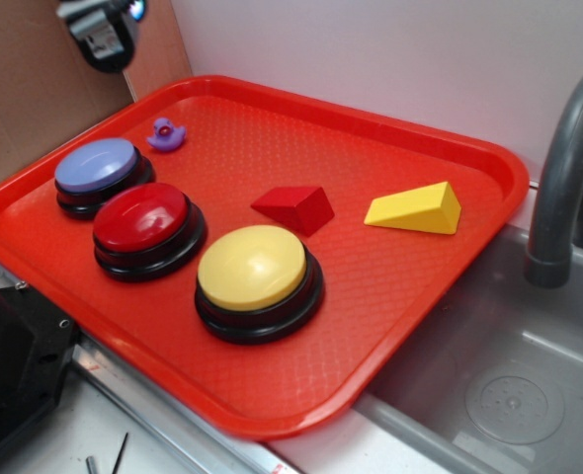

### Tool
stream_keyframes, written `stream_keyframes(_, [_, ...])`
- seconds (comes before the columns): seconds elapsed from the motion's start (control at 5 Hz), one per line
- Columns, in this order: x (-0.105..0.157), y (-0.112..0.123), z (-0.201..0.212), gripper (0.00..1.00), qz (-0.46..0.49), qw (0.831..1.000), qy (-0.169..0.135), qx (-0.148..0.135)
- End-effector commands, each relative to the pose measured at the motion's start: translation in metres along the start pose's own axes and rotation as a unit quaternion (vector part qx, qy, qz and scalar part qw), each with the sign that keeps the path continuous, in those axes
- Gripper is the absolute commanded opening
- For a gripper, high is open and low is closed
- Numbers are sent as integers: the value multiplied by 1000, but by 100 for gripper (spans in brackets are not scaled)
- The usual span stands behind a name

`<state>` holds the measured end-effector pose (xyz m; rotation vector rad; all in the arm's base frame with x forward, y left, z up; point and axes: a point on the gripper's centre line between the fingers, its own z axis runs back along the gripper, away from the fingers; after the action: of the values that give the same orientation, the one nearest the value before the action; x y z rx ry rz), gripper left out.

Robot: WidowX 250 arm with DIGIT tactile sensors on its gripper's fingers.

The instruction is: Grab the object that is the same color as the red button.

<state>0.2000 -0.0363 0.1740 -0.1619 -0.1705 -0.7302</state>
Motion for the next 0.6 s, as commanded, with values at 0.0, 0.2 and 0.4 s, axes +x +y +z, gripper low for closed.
stream_keyframes(0.0, [18,24,-43,100,-153,987,-36,-33])
stream_keyframes(0.2, [22,36,-63,100,-175,983,-41,-37])
stream_keyframes(0.4, [25,45,-88,100,-221,974,-32,-31])
